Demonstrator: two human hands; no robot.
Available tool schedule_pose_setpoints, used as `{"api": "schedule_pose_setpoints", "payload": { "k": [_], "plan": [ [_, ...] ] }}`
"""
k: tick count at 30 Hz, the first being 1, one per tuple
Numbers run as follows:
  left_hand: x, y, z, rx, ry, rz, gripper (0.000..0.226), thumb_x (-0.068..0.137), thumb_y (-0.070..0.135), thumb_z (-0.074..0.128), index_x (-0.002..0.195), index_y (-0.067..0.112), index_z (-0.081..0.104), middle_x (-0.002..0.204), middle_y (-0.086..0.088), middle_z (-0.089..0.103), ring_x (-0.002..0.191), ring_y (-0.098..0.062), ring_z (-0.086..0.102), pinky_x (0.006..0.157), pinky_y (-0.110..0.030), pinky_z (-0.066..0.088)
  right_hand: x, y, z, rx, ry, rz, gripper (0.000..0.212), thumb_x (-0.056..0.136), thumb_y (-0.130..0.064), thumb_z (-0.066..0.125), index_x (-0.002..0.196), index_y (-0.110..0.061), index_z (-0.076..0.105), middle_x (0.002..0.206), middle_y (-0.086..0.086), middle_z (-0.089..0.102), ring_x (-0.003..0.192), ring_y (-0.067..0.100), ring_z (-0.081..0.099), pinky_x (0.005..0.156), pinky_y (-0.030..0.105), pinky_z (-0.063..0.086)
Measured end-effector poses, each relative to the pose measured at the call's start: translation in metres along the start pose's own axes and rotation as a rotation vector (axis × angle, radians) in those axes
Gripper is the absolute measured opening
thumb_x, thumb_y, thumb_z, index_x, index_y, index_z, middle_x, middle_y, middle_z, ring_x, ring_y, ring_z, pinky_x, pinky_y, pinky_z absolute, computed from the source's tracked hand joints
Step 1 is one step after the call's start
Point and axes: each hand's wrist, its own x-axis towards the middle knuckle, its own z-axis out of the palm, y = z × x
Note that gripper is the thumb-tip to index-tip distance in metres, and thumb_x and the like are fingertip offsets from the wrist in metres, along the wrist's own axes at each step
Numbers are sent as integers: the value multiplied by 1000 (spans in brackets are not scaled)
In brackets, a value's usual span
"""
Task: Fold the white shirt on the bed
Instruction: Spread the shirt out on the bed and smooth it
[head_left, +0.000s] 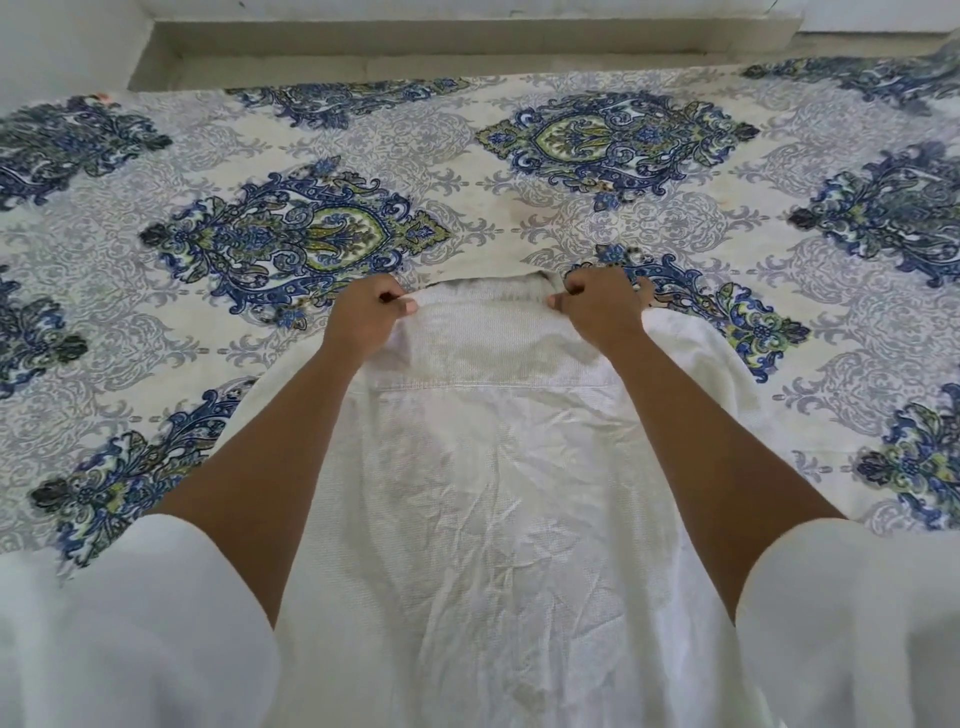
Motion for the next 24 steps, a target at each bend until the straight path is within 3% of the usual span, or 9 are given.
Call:
{"api": "schedule_pose_setpoints", "payload": {
  "k": [4,7,9,12,15,17,19,21,24],
  "plan": [
    [-5,-7,12,258,48,30,4,90,10,55,91,8,59,85,-6,56,80,-22,51,72,-29,36,-9,3,14,-91,109,-35,20,93,-30,50,99,-17,64,106,2,61,121,21,43,112,45,5],
    [-5,-5,9,238,11,-13,13,90,14,57,102,8,58,92,-4,57,84,-19,50,74,-27,35,-10,10,19,-47,200,-35,23,91,-36,51,103,-19,60,114,1,59,117,22,44,108,45,13],
    [-5,0,3,220,-67,-17,15,89,21,60,99,10,57,83,-3,55,76,-16,48,67,-28,35,-13,15,15,-6,305,-63,28,91,-41,51,102,-16,58,111,1,58,113,22,45,107,43,15],
    [-10,0,-12,243,-166,-31,23,94,31,52,85,10,55,69,0,47,61,-13,41,57,-25,30,-21,30,1,-70,192,-21,30,96,-40,41,98,-17,61,110,3,61,117,22,44,108,43,12],
    [-13,-13,-32,75,-172,-126,23,95,27,50,98,9,63,78,-6,56,70,-14,46,63,-21,32,-27,52,-16,-194,56,68,30,99,-33,36,108,-20,62,120,6,57,123,24,41,109,46,13],
    [-15,-21,-41,83,-140,-126,19,94,21,52,104,8,64,90,-14,60,80,-19,51,69,-25,37,-31,61,-23,-239,83,55,28,98,-30,40,117,-24,60,127,7,52,126,25,37,108,45,14],
    [-16,-25,-38,289,-33,-26,19,91,18,58,108,11,63,106,-16,61,95,-25,55,84,-38,44,-42,58,-22,-288,168,-46,35,96,-31,42,129,-21,50,134,7,46,129,25,34,109,44,15],
    [-24,-20,-19,510,100,177,34,86,21,62,119,13,56,124,-14,56,114,-33,51,99,-49,38,-55,50,-12,-314,207,-191,42,95,-31,41,134,-16,46,138,9,44,130,27,37,109,47,20],
    [-62,-13,31,662,-99,472,53,92,29,49,141,12,35,149,-11,33,138,-31,31,106,-54,33,-80,56,12,-321,80,-268,44,93,-33,38,135,-21,47,146,6,40,136,26,36,108,47,25]
  ]
}}
